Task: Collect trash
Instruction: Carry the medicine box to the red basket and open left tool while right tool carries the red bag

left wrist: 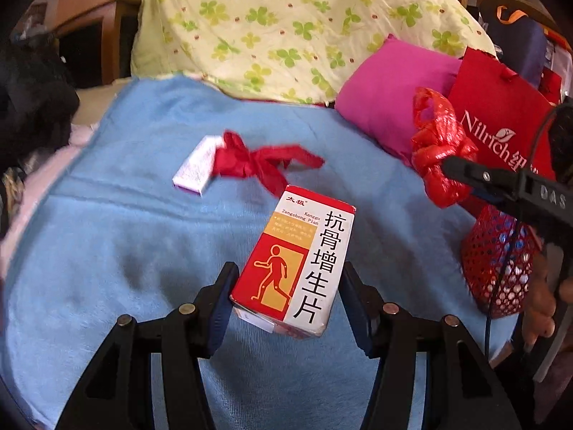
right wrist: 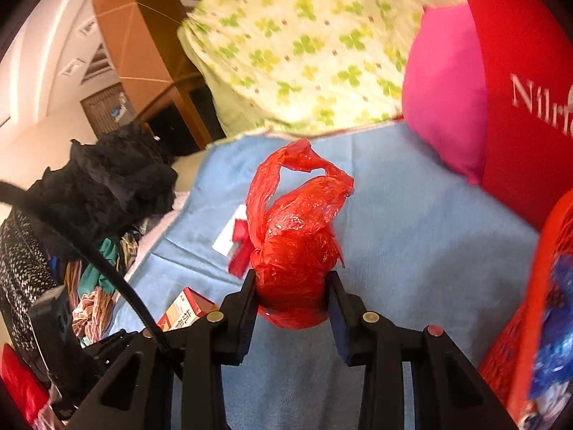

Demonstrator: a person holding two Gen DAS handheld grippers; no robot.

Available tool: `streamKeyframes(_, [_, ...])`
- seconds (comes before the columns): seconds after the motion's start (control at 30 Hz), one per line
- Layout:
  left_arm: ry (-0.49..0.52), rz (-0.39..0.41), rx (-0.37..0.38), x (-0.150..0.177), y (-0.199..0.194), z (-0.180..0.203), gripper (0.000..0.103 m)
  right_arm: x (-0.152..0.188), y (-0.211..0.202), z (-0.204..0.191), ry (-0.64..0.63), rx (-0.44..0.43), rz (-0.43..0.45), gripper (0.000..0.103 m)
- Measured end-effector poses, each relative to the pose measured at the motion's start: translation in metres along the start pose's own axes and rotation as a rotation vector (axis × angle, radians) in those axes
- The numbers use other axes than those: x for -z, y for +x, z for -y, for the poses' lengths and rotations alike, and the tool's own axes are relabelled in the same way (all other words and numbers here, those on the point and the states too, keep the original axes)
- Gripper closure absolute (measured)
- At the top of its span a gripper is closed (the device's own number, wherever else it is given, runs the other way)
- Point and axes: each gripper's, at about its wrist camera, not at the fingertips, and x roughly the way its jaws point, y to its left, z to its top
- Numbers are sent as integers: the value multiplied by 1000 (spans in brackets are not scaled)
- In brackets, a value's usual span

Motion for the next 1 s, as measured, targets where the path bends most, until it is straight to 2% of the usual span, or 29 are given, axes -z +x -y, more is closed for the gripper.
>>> streamKeyframes(0.1, [34, 42, -53, -17, -14, 17, 44, -1, -16, -5, -29, -18, 59, 64])
streamKeyframes(0.43, [87, 146, -137, -51, -47, 68, 44, -4, -72, -8, -86, -33, 266, 64])
streamKeyframes(0.73, [181, 231, -184, -66, -62, 114, 44, -1, -101, 14, -68, -39, 323, 64])
streamKeyframes(1.0, [218, 243, -206, -71, -68, 132, 44, -3, -122, 32, 7, -106, 361, 64])
